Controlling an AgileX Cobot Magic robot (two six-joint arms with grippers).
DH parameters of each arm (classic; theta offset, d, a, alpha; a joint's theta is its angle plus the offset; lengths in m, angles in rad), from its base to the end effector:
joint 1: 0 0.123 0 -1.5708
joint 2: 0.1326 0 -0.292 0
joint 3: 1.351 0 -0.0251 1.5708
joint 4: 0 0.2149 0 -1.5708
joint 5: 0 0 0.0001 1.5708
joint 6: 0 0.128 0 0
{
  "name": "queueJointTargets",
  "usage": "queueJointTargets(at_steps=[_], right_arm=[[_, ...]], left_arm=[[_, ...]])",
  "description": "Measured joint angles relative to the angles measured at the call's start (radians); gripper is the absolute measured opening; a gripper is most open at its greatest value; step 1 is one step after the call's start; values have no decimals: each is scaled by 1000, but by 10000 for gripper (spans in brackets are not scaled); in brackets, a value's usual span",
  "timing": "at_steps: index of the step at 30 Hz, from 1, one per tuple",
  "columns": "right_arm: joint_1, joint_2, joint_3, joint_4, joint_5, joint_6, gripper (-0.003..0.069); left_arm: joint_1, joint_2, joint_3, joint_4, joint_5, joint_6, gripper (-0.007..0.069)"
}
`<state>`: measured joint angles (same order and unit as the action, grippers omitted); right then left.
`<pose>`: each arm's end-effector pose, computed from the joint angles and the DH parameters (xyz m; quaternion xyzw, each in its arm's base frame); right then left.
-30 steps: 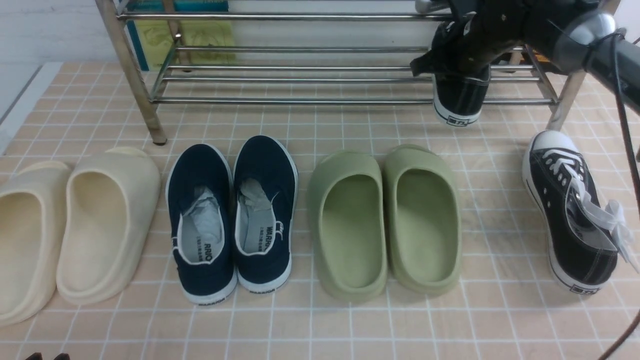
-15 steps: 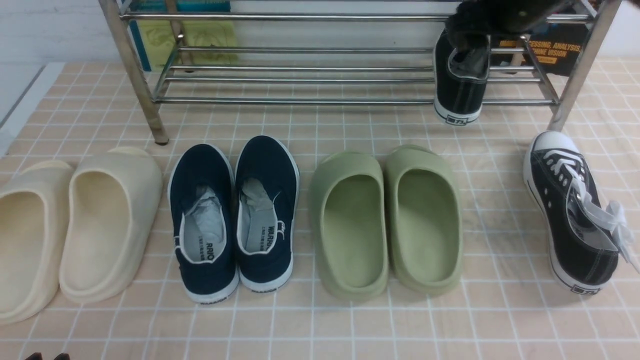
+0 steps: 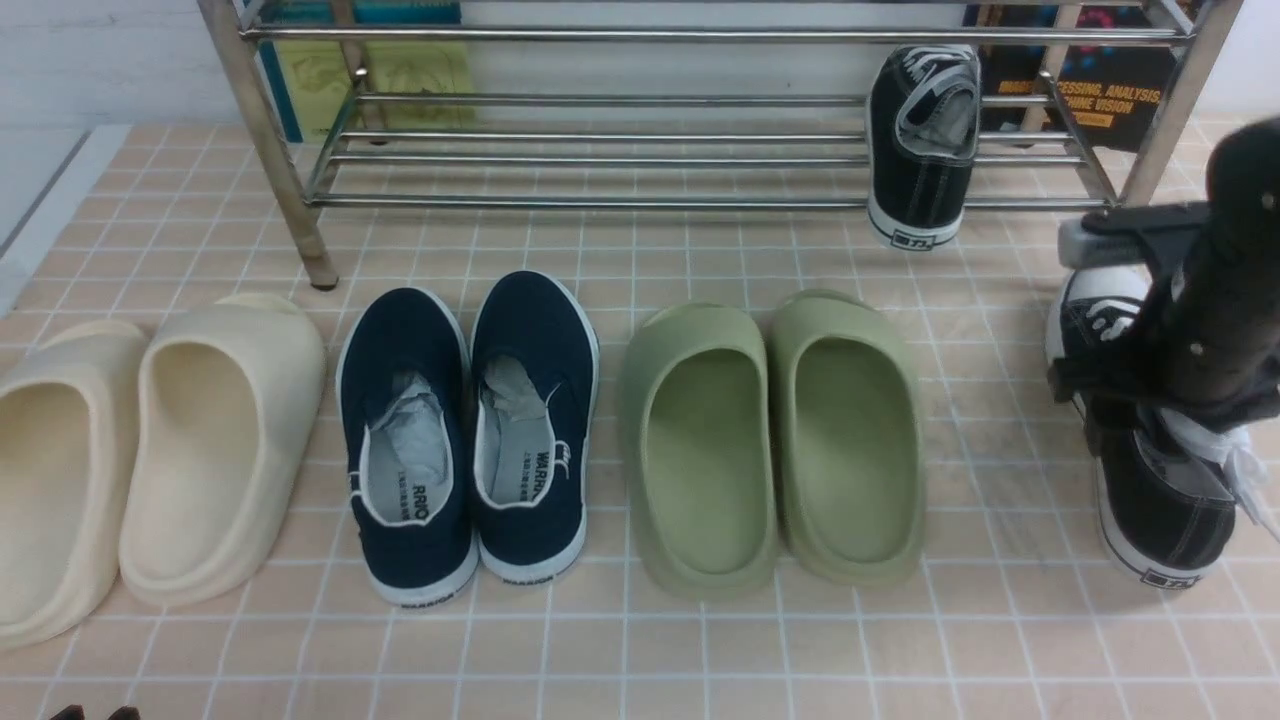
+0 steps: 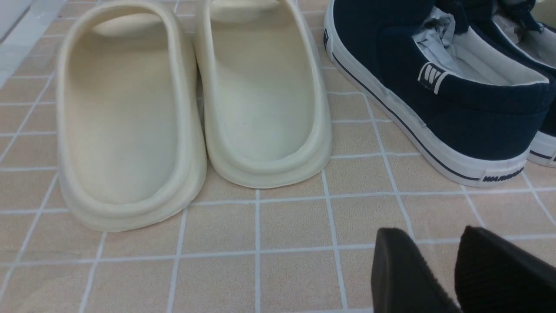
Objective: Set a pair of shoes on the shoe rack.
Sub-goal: Use the right arm to grab the shoe closest to it, then use the right arm to put a shoe into the shoe rack
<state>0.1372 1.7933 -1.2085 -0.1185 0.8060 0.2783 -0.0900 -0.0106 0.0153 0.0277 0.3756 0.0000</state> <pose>0.3347 0.0352 0.1933 0.0349 0.9894 -0.0194 0.1400 0.0447 -0.0027 0.1642 0.0434 0.8016 -0.0151 0.5961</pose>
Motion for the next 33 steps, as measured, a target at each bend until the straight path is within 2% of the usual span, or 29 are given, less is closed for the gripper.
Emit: queueJointTargets(at_steps=[3,4,6,8,9,14,19,23,33], right_arm=[[-6,17,33,-22,-77,15,416],[-7,24,36,-33,-95,18,314],[-7,23,37,-34,-94,18,246],[-5,12,36,-17,-90,23,74],[-1,0,32,-18,-71,23,36],[33,-108,-44,-7,81,13,22],[50,-117,-192,2,57,12,22],[28,-20,-311,1,42,16,22],[-7,389,-848,4,106,29,22]], left_arm=[[0,0,0,0,0,0,240],[0,0,0,0,0,0,240],[0,0,0,0,0,0,240],[0,0,0,0,0,0,240],[0,0,0,0,0,0,240],[0,0,0,0,0,0,240],[0,0,0,0,0,0,240],[0,0,0,0,0,0,240],[0,0,0,0,0,0,240]])
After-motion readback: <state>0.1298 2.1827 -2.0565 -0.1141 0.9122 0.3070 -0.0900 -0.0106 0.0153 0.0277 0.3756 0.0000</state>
